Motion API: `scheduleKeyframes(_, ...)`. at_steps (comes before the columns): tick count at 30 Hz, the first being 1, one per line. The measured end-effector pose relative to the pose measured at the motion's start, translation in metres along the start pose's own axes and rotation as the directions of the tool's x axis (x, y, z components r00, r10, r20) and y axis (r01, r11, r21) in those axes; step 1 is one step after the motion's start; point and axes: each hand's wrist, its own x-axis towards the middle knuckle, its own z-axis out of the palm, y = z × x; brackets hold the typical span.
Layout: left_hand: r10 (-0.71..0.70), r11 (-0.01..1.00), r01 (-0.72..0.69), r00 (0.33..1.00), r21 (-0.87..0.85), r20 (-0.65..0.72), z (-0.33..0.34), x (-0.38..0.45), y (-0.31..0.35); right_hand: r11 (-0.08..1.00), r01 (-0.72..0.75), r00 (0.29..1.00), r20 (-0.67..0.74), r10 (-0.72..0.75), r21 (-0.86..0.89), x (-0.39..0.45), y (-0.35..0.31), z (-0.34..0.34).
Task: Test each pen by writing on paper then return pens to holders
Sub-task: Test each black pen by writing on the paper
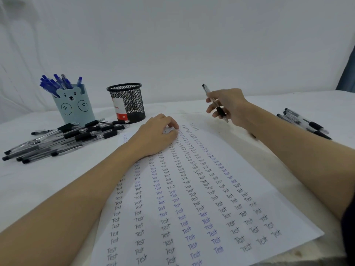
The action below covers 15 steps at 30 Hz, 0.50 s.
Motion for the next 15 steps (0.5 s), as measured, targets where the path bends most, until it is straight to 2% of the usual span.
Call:
scheduleKeyframes(3, -0.024, 1.0, 0.023, 0.999, 0.016, 0.047, -0.003, -0.001, 0.004, 0.972, 0.039, 0.999, 0.031, -0.032, -0.233, 0.001, -0.001, -0.005)
scheduleKeyframes(6, -0.04, 0.996, 0.052, 0.987, -0.078, 0.153, -0.008, -0.006, 0.014, 0.939, 0.091, 0.994, 0.095, -0.063, -0.331, -0.004, -0.011, -0.017)
scheduleKeyframes(10, 0.001, 0.993, 0.031, 0.961, -0.111, 0.276, -0.007, -0.012, 0.026, 0.839, 0.115, 0.988, -0.03, -0.155, -0.532, -0.01, -0.017, -0.045)
scheduleKeyframes(15, 0.059, 0.994, -0.032, 0.967, -0.109, 0.249, 0.001, -0.013, 0.032, 0.705, 0.012, 0.991, -0.086, -0.104, -0.709, -0.024, 0.0, -0.075)
